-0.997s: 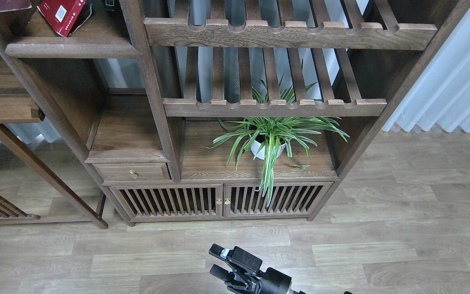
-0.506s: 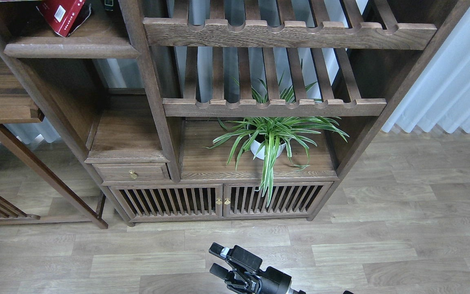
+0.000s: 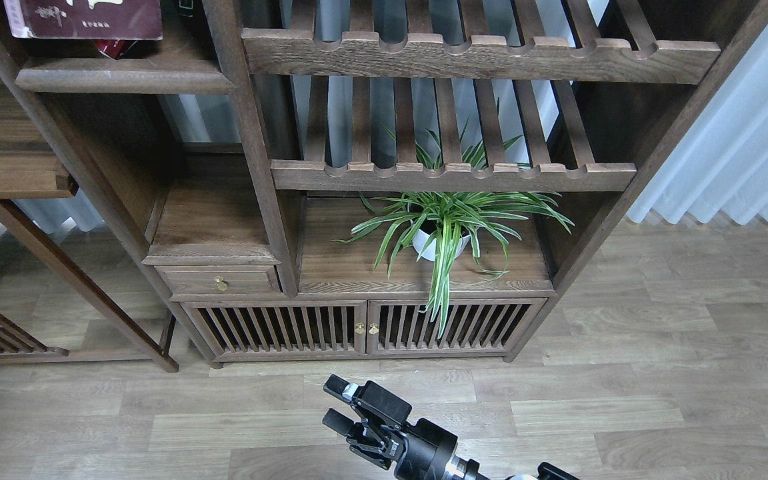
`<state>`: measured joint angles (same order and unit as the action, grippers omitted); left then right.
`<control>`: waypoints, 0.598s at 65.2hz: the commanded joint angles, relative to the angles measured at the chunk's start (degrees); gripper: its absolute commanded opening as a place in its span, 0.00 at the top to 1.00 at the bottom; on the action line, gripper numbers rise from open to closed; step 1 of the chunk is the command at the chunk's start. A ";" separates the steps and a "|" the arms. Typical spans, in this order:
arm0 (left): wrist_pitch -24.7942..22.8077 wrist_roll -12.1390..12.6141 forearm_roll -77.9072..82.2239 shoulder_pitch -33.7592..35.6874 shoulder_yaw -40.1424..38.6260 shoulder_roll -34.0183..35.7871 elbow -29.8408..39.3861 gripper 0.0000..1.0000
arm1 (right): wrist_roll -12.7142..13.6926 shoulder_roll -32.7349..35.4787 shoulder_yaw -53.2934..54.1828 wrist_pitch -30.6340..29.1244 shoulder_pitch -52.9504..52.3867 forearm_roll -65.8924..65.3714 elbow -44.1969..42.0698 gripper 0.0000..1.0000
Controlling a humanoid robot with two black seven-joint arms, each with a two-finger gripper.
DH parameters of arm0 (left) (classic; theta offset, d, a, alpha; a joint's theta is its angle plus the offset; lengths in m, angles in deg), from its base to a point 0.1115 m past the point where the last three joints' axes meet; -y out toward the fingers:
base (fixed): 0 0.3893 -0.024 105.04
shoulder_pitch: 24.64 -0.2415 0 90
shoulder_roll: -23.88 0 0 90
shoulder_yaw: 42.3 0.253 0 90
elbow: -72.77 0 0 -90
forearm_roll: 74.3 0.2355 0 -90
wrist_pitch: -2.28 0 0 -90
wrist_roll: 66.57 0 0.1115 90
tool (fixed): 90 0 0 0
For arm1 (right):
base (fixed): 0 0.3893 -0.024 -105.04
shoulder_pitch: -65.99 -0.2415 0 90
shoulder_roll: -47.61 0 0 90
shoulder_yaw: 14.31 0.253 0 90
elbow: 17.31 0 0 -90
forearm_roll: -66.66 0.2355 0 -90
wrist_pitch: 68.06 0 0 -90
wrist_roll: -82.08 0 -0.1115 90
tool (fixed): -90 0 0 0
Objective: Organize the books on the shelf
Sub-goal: 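Set the maroon book upright on the upper shelf and open the left gripper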
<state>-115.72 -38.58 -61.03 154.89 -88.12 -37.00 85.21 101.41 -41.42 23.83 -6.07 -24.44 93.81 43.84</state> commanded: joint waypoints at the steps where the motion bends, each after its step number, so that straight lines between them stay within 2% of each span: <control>1: 0.00 0.01 0.00 0.65 0.65 -1.52 -3.04 0.97 | 0.00 -0.18 -0.09 0.00 -0.01 0.00 0.02 0.01; 10: 0.00 0.01 -0.08 0.91 0.92 -3.02 -4.01 0.94 | 0.00 -0.71 -0.09 0.00 -0.01 0.00 0.02 0.01; 21: 0.00 0.01 -0.08 0.38 1.88 -3.81 -4.01 0.80 | 0.00 -0.71 -0.18 0.00 0.17 0.00 0.02 0.02; 22: 0.00 0.01 -0.17 0.12 2.40 -4.25 -4.01 0.74 | 0.00 -0.71 -0.18 0.00 0.17 0.00 0.02 0.01; 25: 0.00 0.01 -0.17 -0.05 2.76 -4.51 -3.83 0.67 | 0.00 -0.71 -0.18 0.00 0.17 0.00 0.02 0.02; 26: 0.00 0.01 -0.17 -0.32 3.02 -4.77 -3.66 0.62 | 0.00 -0.71 -0.18 0.00 0.17 0.00 0.02 0.01; 35: 0.00 -1.98 -0.26 -0.93 3.38 -6.97 -3.22 0.46 | 0.00 -0.71 -0.09 0.00 0.17 0.00 0.02 0.01; 36: 0.00 -2.15 -0.26 -0.93 3.38 -7.15 -3.22 0.40 | 0.00 -0.62 -0.09 0.00 0.26 0.09 0.02 0.01; 39: 0.00 -2.24 -0.17 -1.02 3.38 -7.15 -3.22 0.30 | 0.00 -0.62 -0.09 0.00 0.34 0.09 0.02 0.01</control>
<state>-115.72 -39.94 -61.26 154.13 -84.82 -43.32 81.88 101.41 -42.12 23.67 -6.06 -24.29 93.82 43.86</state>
